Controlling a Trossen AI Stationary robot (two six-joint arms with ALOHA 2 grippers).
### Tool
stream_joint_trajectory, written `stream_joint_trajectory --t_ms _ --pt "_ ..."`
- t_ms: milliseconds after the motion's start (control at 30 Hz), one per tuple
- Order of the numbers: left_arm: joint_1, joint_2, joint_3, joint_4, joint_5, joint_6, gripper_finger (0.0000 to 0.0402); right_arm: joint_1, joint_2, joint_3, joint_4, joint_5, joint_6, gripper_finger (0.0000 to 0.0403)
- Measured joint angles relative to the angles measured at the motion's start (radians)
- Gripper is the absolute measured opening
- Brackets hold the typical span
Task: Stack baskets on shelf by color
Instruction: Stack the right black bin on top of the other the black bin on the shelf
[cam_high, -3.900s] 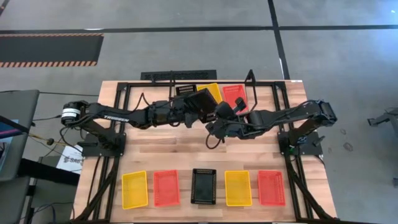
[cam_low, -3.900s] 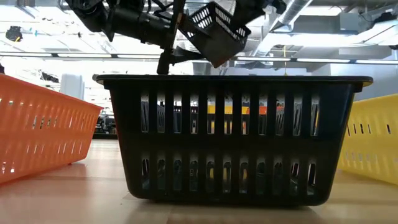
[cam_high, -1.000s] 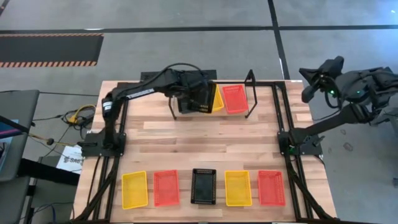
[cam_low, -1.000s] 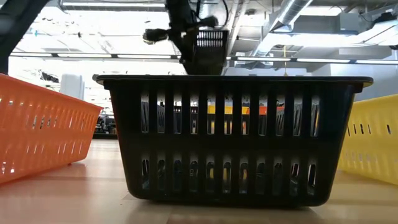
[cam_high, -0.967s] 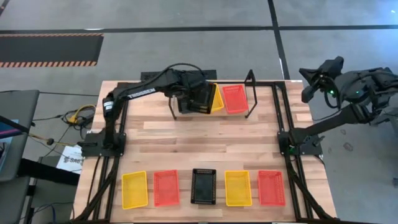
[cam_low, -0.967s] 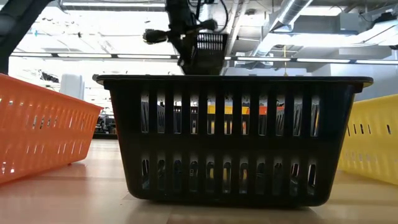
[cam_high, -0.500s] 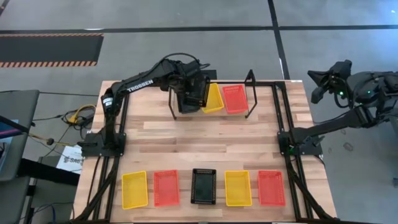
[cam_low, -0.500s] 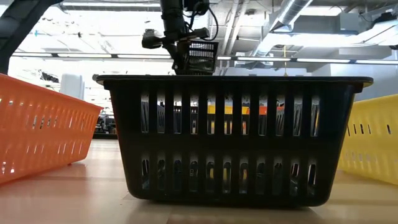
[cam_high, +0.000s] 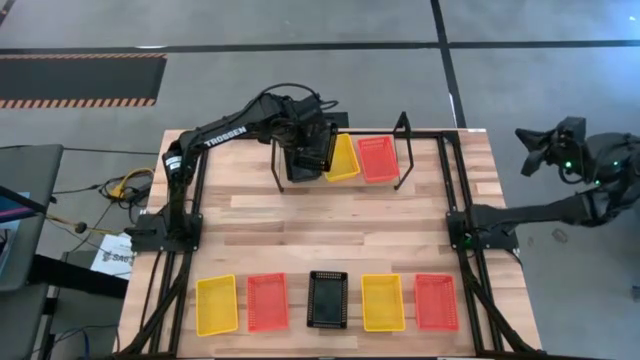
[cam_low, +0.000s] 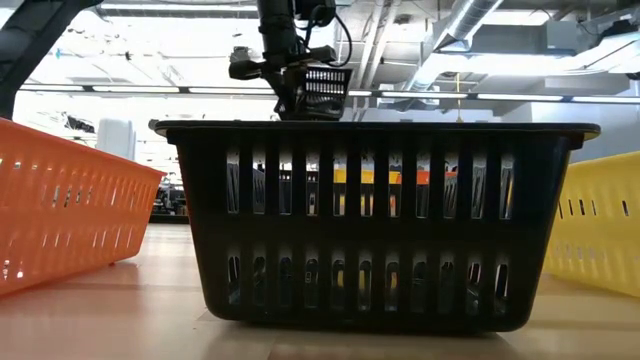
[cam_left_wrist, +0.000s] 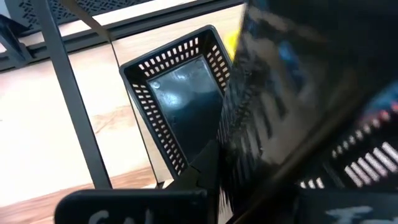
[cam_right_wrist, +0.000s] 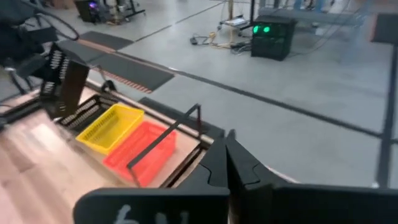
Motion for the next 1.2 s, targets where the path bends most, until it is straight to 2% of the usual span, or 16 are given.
stream_joint_trajectory --t_ms 167,367,467,600,900,1200 --pt "0.012 0.0 -0.011 0.006 0.001 0.01 0.0 -0.057 -0.036 -0.071 0.044 -0.066 -0.022 0.0" --pt "0.03 0.001 -0.095 0.014 0.041 0.008 0.0 -0.106 -0.028 -0.086 0.078 -0.117 -0.083 0.0" --pt "0.038 0.001 -0.155 0.099 0.093 0.016 0.0 -0.117 -0.03 -0.085 0.081 -0.134 -0.087 0.0" --pt "0.049 -0.002 -0.184 0.147 0.112 0.031 0.0 -0.127 -0.029 -0.085 0.08 -0.155 -0.089 0.0" --pt "0.086 -0.015 -0.233 0.123 0.142 0.048 0.0 -0.128 -0.029 -0.085 0.071 -0.178 -0.093 0.0" --pt "0.119 -0.098 -0.233 0.076 0.073 0.057 0.0 -0.128 -0.029 -0.085 0.07 -0.19 -0.093 0.0"
